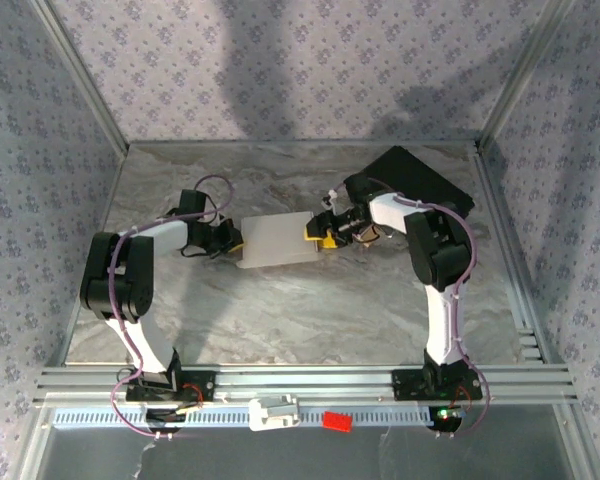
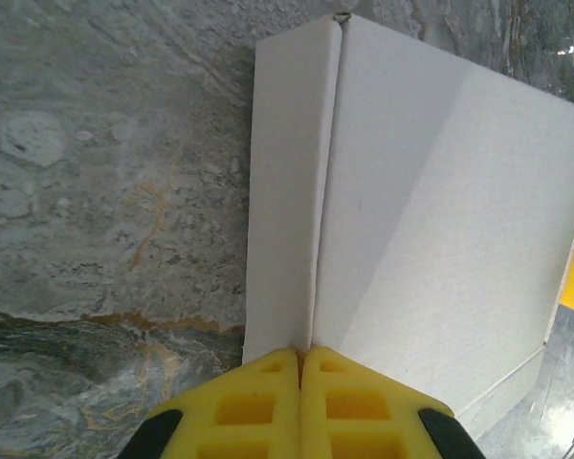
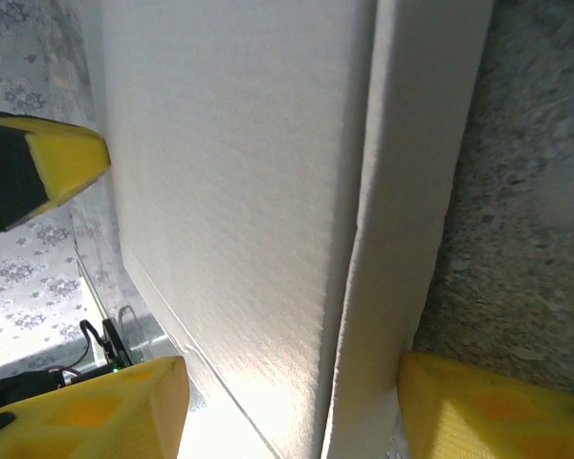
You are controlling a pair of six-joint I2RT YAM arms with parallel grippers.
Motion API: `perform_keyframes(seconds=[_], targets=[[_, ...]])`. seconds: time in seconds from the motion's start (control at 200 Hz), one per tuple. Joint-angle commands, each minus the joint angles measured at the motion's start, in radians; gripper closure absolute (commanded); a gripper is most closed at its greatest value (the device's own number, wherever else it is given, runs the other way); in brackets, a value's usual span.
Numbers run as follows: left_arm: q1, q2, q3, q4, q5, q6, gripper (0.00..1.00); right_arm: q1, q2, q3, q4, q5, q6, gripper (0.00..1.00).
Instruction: Fold the paper box
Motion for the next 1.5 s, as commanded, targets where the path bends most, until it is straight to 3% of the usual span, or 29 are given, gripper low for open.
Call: perform_keyframes(seconds=[0.0, 0.265, 0.42, 0.49, 0.755, 1.014, 1.159, 1.334, 1.494], targets=[[0.009, 0.059, -0.027, -0.084, -0.084, 0.002, 0.95, 0.042, 0.006, 0.011, 0.03, -0.049, 0.022, 0.39], [0.011, 0.056, -0.029, -0.059, -0.07, -0.011, 0.95, 0.061, -0.003, -0.058, 0.286, -0.075, 0.267, 0.46], [0.013, 0.024, -0.034, -0.029, -0.063, -0.021, 0.94, 0.069, -0.018, -0.127, 0.56, -0.078, 0.534, 0.5], [0.016, 0.038, -0.022, -0.05, -0.054, -0.017, 0.95, 0.07, -0.032, -0.15, 0.619, -0.078, 0.584, 0.5], [0.051, 0.043, -0.059, -0.093, -0.111, -0.014, 1.0, 0.027, -0.136, -0.158, 0.263, 0.07, 0.322, 0.41], [0.073, 0.045, -0.099, -0.053, -0.068, -0.037, 1.0, 0.037, -0.042, -0.093, 0.308, -0.076, 0.289, 0.37], [0.078, 0.05, -0.094, -0.076, -0.09, -0.027, 1.0, 0.052, -0.017, -0.047, 0.187, -0.039, 0.203, 0.36], [0.093, 0.031, -0.111, -0.096, -0.114, -0.022, 1.0, -0.006, -0.084, -0.147, 0.241, -0.022, 0.217, 0.36], [0.099, 0.03, -0.12, -0.098, -0.105, -0.014, 1.0, -0.019, -0.082, -0.128, 0.221, -0.033, 0.187, 0.35]])
